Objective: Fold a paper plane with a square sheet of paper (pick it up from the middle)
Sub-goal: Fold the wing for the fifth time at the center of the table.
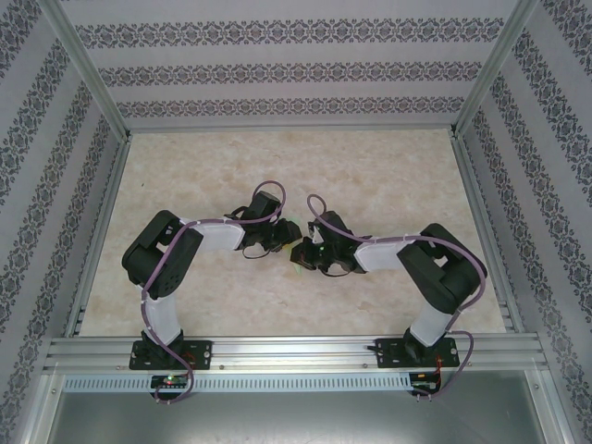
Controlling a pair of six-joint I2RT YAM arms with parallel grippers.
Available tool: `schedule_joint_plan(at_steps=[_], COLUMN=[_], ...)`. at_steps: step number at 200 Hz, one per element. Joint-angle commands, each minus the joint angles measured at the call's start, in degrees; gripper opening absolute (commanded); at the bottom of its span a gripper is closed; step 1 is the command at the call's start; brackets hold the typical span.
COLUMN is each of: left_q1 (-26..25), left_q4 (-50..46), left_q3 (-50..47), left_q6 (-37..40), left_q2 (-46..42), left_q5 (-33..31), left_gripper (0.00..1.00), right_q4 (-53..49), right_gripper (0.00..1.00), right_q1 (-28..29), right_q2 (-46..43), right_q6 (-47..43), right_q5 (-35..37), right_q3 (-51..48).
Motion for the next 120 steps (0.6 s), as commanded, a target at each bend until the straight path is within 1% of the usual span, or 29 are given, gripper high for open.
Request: schedule_joint_plan(at_steps=[1, 7, 34, 53, 79, 109, 120], left_q1=[-0.17, -0.05, 0.91, 2.28, 2.94, 3.58, 4.03], left_q4=[-1.21, -1.34, -1.98, 1.03, 3.94, 6.82, 7.23], left_q3=[-0.11, 0.00, 0.50, 0.17, 0.84, 1.14, 0.85], left_q6=[1.54, 2.22, 7.32, 8.39, 10.31, 12.01, 11.94], left_q2=[0.83, 0.64, -0.18, 0.44, 0.32, -3.20, -5.01], left_q5=[-1.95, -2.21, -4.46, -2.20, 0.97, 4.79, 5.25], left_gripper=[0.37, 0.37, 0.38, 0.38, 0.40, 0.44, 0.45], right_q4=[-0.29, -3.13, -12.18, -15.70, -17.70, -17.74, -17.64], right_gripper=[0.04, 0.00, 0.00, 0.00, 0.00, 0.00, 0.00], right_q1=[-0.06, -0.07, -0.21, -0.38, -0.75, -1.52, -1.75], right_q2=[1.25, 1.36, 1.59, 2.20, 2.76, 2.67, 2.71], right_q6=[0.55, -0.66, -5.89, -9.07, -11.47, -12.25, -12.51], right_q5=[3.15, 3.30, 3.23, 2.45, 1.17, 0.84, 0.42], right_q3=[-0.96, -0.75, -0.53, -0.31, -0.22, -0.21, 0.00])
